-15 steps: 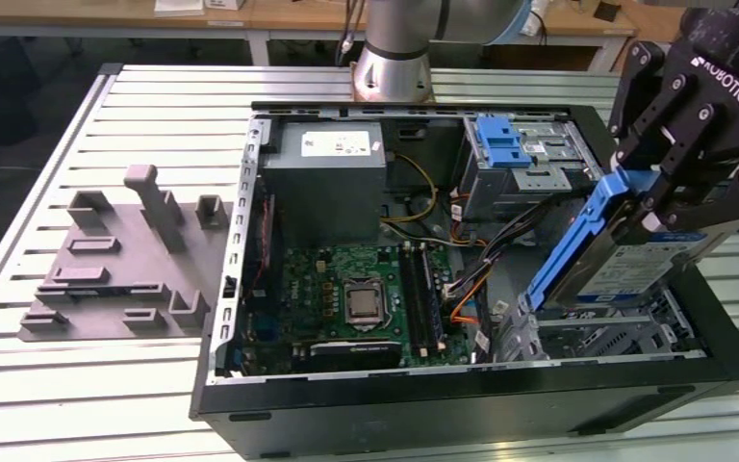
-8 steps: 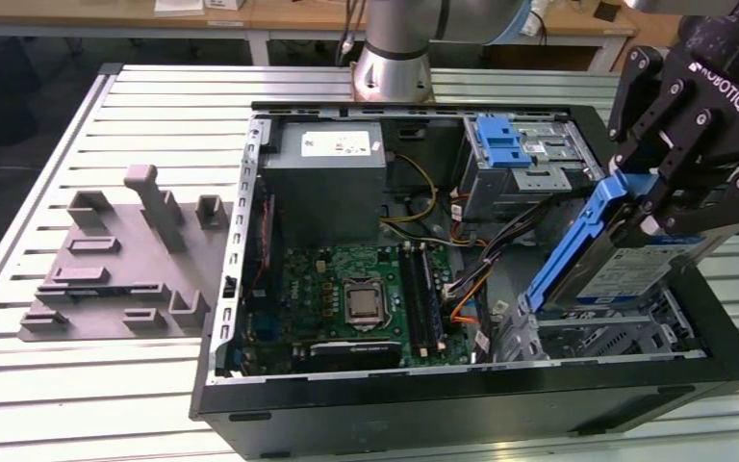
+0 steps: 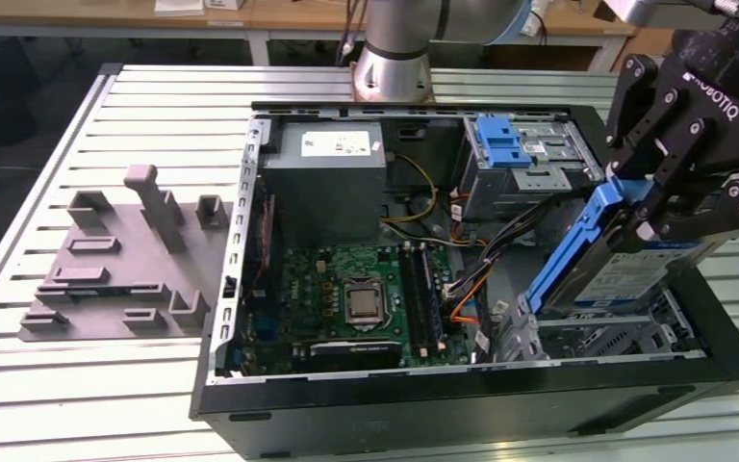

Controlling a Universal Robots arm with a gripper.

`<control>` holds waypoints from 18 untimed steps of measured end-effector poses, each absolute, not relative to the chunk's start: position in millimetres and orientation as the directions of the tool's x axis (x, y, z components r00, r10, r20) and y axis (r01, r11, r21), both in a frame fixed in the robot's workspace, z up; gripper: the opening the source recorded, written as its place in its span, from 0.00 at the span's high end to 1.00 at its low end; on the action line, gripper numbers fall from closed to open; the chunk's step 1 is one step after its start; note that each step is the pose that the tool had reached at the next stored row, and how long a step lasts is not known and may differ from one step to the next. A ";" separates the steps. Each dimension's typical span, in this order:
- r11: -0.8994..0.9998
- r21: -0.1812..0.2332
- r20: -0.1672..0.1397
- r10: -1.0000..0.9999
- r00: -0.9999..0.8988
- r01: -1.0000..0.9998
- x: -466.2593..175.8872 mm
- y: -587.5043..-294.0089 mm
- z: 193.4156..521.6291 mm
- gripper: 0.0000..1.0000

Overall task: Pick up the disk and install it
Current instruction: 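Insert the disk into the insertion slot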

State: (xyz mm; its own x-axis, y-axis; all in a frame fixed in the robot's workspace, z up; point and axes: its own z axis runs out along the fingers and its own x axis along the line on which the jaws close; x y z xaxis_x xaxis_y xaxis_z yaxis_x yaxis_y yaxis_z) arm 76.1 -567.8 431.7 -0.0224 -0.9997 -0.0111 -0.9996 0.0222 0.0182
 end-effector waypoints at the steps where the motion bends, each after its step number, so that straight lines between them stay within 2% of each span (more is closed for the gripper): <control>1: 0.022 0.018 -0.011 -1.000 -0.022 -1.000 76.1 -567.8 430.9 0.64; 18: 0.022 0.018 -0.011 -1.000 -0.022 -1.000 76.1 -567.9 415.1 0.64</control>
